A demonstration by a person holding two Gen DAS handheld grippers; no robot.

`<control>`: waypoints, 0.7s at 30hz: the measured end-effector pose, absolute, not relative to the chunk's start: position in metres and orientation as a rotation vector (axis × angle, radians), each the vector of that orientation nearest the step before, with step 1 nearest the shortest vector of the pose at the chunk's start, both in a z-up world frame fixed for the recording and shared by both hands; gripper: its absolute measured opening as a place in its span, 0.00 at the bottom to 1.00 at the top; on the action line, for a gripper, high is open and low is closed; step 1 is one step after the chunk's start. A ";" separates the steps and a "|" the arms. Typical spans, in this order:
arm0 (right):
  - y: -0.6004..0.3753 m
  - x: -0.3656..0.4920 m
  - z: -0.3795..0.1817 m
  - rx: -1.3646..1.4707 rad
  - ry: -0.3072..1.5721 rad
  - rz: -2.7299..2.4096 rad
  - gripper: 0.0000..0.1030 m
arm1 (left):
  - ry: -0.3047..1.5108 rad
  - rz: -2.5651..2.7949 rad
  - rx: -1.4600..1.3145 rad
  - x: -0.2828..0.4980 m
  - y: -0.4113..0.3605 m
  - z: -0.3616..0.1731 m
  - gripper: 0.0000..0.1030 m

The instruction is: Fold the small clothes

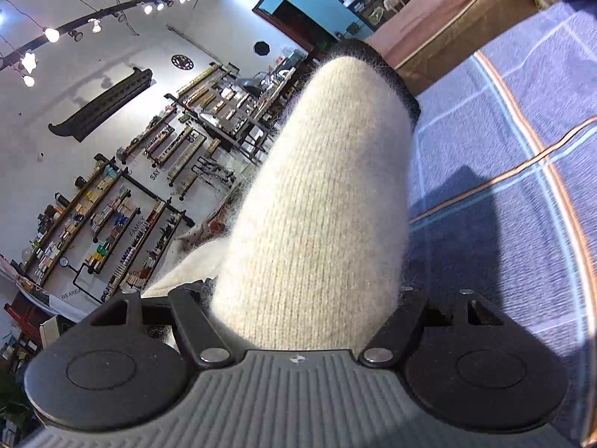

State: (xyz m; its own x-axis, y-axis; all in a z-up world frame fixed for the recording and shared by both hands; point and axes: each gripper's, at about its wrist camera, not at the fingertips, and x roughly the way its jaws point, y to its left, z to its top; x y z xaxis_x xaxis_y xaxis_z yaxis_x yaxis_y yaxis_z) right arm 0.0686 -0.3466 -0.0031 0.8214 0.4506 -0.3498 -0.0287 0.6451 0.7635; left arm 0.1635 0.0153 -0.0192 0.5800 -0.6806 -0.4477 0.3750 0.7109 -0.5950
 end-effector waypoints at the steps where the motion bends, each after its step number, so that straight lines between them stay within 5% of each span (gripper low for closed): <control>1: -0.356 0.061 0.005 0.826 0.529 0.269 1.00 | 0.699 -0.682 -0.452 0.157 0.001 -0.008 0.52; 10: -0.478 -0.019 0.058 0.816 0.335 0.014 1.00 | 0.648 -1.068 -0.306 0.104 -0.176 0.069 0.52; 21: -0.550 -0.065 0.031 0.925 0.238 -0.152 1.00 | 0.686 -1.218 -0.202 0.062 -0.315 0.073 0.52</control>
State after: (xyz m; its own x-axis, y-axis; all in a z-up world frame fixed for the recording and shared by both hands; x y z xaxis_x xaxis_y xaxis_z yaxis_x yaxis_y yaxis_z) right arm -0.0654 -0.5498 0.0313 0.9632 -0.0271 -0.2676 0.2309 0.5937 0.7709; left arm 0.0616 -0.3153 0.0732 0.1746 -0.9101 -0.3758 0.7931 0.3562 -0.4941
